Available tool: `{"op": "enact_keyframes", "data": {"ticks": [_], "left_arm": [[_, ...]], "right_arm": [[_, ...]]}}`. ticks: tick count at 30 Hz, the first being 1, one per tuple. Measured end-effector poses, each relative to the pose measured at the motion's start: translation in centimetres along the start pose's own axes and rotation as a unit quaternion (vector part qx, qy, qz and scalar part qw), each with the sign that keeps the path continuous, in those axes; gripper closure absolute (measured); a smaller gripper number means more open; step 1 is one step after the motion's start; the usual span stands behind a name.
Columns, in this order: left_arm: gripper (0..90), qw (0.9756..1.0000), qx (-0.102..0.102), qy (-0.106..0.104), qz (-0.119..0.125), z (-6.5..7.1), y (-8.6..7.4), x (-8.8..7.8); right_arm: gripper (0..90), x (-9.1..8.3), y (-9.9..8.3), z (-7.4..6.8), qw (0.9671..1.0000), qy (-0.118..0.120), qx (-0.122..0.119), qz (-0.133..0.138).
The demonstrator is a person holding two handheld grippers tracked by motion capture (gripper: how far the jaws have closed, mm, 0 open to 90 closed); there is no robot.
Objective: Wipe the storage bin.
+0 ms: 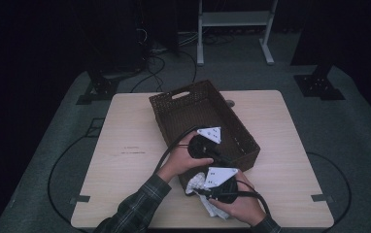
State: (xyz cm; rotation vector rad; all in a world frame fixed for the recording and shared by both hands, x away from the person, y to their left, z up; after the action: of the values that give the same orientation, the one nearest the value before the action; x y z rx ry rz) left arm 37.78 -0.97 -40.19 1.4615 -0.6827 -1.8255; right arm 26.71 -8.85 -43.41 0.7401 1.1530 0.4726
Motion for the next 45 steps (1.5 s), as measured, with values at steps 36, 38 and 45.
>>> {"op": "enact_keyframes", "data": {"ticks": [36, 38, 45], "left_arm": [[79.2, 1.0000, 0.000, 0.001, 0.002, 0.1, 0.0, 0.0], [79.2, 1.0000, 0.000, 0.001, 0.003, 0.1, 0.0, 0.1], [79.2, 1.0000, 0.000, 0.001, 0.002, 0.1, 0.0, 0.0]], "right_arm": [[76.0, 3.0, -3.0, -0.6, 0.9975, 0.030, 0.001, -0.063], [76.1, 2.5, -3.1, -0.5, 0.9982, 0.028, 0.003, -0.054], [76.1, 0.3, -3.6, 0.2, 0.9990, 0.002, 0.006, -0.044]]}}
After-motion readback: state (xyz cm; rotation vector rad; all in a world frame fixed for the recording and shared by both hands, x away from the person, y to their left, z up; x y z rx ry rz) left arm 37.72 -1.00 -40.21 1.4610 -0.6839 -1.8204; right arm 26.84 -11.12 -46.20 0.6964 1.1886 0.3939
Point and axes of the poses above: each handheld gripper's, and its own axes: x roughly forward along the jaws, y roughly out of its top, z roughly to its right, the point moved 2 cm from there along x, roughly forward along the jaws, and after that the axes turned 6 degrees about -x, right-handed, at the moved point
